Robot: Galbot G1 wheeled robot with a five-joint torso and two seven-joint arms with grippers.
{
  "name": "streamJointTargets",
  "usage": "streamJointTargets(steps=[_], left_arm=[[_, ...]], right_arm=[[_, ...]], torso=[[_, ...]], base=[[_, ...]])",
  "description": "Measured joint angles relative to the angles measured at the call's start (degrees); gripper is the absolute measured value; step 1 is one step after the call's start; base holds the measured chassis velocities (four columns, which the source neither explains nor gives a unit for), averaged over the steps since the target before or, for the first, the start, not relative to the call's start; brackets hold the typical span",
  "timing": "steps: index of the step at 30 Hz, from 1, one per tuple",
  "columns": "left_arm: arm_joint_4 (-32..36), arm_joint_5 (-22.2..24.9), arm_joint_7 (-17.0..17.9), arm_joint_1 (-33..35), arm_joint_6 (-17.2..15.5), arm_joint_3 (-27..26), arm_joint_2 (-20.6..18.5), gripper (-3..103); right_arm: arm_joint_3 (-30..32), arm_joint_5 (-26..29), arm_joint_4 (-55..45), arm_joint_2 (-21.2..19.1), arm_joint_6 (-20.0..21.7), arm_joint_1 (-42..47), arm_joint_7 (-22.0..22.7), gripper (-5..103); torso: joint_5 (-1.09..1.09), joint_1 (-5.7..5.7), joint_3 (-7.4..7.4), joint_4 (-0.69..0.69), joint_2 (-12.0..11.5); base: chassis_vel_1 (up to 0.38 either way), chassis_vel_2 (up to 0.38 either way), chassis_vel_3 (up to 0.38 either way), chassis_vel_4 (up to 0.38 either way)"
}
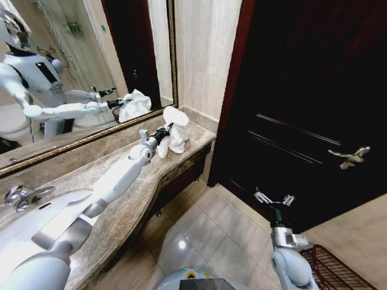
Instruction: Discard the used towel into the hamper.
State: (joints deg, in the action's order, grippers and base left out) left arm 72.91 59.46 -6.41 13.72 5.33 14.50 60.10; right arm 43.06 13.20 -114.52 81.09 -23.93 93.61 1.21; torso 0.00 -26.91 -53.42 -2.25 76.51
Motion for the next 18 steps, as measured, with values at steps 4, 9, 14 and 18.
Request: streamJointTargets(steps=[4, 9, 14, 18], left_arm=[[4.07, 0.36, 0.96, 0.93, 0.97, -0.25, 0.04, 2], [10.18, 2.11, 1.99, 0.56, 1.33, -0.08, -0.36, 2], [16.13, 5.08, 2.42, -0.35, 1.33, 2.04, -0.81, 2], [19.63, 6.94, 2.41, -1.15, 1.33, 3.85, -1.18, 2]], right_arm=[[-0.02, 0.36, 0.02, -0.05, 0.01, -0.06, 0.00, 100], [0.30, 0.93, -0.04, -0.06, 0.02, -0.28, 0.16, 100], [0.65, 0.97, -0.06, 0.17, 0.10, -0.35, 0.64, 100], [0.85, 0.95, -0.22, 0.34, 0.05, -0.25, 0.65, 100]], torso=[[0.00, 0.00, 0.00, 0.01, 0.00], [0.00, 0.00, 0.00, 0.00, 0.00], [0.01, 0.00, 0.00, 0.01, 0.00], [0.01, 0.00, 0.00, 0.00, 0.00]], base=[[0.000, 0.000, 0.000, 0.000], [0.000, 0.000, 0.000, 0.000], [0.000, 0.000, 0.000, 0.000], [0.000, 0.000, 0.000, 0.000]])
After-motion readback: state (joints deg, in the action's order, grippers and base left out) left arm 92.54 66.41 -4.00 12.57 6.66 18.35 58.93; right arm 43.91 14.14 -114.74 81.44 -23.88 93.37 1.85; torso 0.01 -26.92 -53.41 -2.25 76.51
